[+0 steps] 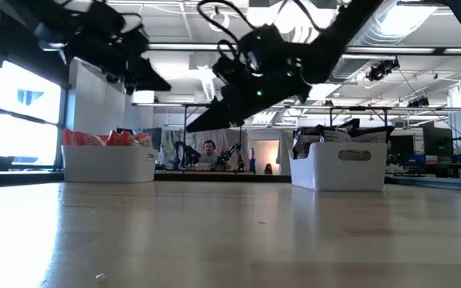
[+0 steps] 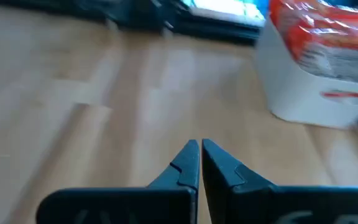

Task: Sort Maruchan noodles
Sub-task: Adjust the top right white bin

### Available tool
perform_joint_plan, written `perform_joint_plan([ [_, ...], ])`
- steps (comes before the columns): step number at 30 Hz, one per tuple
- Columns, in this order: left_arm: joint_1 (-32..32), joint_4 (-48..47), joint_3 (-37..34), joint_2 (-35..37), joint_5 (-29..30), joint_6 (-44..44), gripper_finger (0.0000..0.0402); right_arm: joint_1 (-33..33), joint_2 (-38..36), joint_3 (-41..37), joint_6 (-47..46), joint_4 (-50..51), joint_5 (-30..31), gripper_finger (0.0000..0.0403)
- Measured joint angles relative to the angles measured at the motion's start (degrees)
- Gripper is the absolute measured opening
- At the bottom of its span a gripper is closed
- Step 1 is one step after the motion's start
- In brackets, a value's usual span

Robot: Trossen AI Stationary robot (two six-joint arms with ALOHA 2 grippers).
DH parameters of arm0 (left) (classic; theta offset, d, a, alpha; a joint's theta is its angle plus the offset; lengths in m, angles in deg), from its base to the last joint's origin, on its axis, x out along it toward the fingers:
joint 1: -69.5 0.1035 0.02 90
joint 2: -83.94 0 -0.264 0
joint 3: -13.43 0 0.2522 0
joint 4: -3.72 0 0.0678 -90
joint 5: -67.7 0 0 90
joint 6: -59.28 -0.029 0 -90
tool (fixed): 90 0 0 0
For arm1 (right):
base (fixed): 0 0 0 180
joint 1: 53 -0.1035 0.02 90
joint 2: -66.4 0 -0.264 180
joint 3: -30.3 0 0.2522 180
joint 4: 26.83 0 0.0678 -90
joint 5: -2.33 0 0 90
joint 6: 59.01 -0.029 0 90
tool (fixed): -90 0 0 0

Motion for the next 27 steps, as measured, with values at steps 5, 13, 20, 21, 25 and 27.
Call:
perform_joint_plan([
  [5,-5.3,24.9,-14.4,6.5,-4.2,8.8,0.0002,0.3,-5.8,-8.5,-3.5,-9.2,-3.8,0.0],
  [13,-10.8,41.6,-25.8,13.7,-5.2,14.6,0.0001,0.3,-25.5,-23.1,-4.2,-9.9,-1.7,0.0],
  [20,-14.6,41.0,-28.9,16.4,-5.2,13.7,0.0001,-1.7,-42.1,-39.0,-11.5,-4.6,-3.7,0.0],
  [21,-15.1,40.6,-29.0,16.4,-5.1,13.0,0.0001,-2.6,-43.9,-40.7,-13.2,-3.3,-3.4,0.0],
  [25,-16.3,40.3,-29.8,16.2,-4.8,11.7,0.0001,-6.5,-48.0,-45.9,-18.0,4.9,3.2,0.0],
  [27,-16.6,39.9,-30.1,16.2,-4.1,11.7,0.0001,-7.8,-48.1,-48.0,-19.9,6.5,6.2,0.0],
])
